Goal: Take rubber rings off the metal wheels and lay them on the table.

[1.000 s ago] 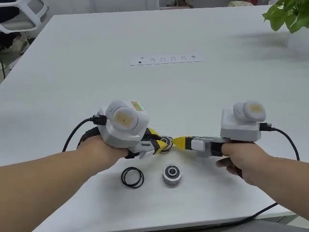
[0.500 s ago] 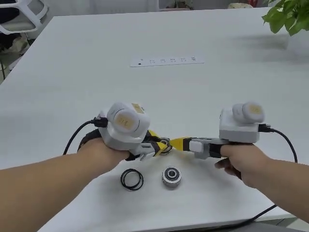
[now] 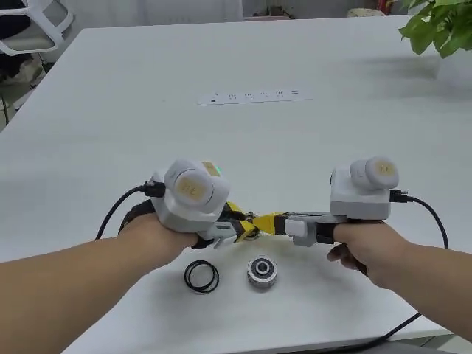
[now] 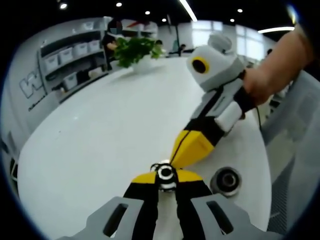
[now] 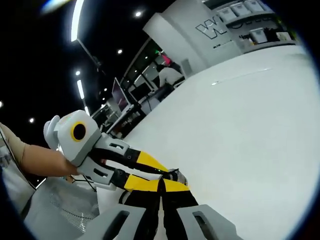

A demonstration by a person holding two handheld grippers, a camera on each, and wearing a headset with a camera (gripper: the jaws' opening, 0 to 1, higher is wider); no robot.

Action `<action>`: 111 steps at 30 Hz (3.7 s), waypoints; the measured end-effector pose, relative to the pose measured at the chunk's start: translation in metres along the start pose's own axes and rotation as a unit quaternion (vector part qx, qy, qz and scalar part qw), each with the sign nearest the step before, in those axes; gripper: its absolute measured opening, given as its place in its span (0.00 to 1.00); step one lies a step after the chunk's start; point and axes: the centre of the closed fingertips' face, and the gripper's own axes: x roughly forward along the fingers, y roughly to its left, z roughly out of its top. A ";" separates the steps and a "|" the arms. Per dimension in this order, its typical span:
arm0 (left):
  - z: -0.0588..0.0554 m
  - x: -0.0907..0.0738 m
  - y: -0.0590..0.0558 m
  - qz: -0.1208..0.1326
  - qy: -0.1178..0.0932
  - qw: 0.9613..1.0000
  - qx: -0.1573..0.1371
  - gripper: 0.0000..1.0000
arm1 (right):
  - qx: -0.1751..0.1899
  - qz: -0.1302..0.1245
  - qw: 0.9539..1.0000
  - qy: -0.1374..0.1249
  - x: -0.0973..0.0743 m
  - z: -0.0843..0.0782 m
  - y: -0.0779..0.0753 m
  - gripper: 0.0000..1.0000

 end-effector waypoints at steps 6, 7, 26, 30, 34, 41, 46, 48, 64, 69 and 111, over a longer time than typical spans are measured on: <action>0.001 0.000 0.000 0.002 -0.002 1.000 -0.007 0.13 | -0.013 -0.007 1.000 -0.002 -0.003 0.002 -0.002 0.00; 0.001 -0.001 0.000 0.003 -0.003 1.000 -0.005 0.13 | -0.014 -0.009 1.000 -0.003 -0.003 0.002 -0.004 0.00; 0.013 -0.026 -0.007 -0.029 -0.026 0.999 0.005 0.30 | -0.001 -0.002 1.000 -0.023 -0.009 0.015 0.002 0.00; 0.018 -0.040 -0.009 -0.031 -0.039 0.999 0.006 0.35 | 0.000 0.005 1.000 -0.027 -0.009 0.017 0.008 0.00; 0.020 -0.053 -0.008 -0.032 -0.050 0.998 0.004 0.39 | 0.004 0.011 0.999 -0.030 -0.010 0.020 0.015 0.00; 0.020 -0.082 -0.009 -0.033 -0.069 0.997 0.002 0.46 | 0.002 0.031 0.999 -0.028 -0.007 0.023 0.035 0.00; 0.019 -0.103 -0.008 -0.022 -0.080 0.996 -0.014 0.51 | 0.002 0.042 0.999 -0.021 -0.003 0.022 0.044 0.00; 0.016 -0.111 -0.008 -0.018 -0.081 0.996 -0.015 0.53 | 0.003 0.047 0.999 -0.017 -0.002 0.021 0.047 0.00; -0.006 -0.151 -0.012 0.003 -0.091 0.994 -0.052 0.64 | -0.018 0.076 0.995 0.058 0.016 -0.008 0.066 0.00; -0.011 -0.157 -0.013 0.009 -0.092 0.994 -0.059 0.66 | -0.021 0.082 0.993 0.080 0.021 -0.018 0.070 0.00; -0.027 -0.162 -0.019 0.017 -0.077 0.995 -0.067 0.67 | -0.098 0.064 0.987 0.113 0.015 -0.029 0.074 0.20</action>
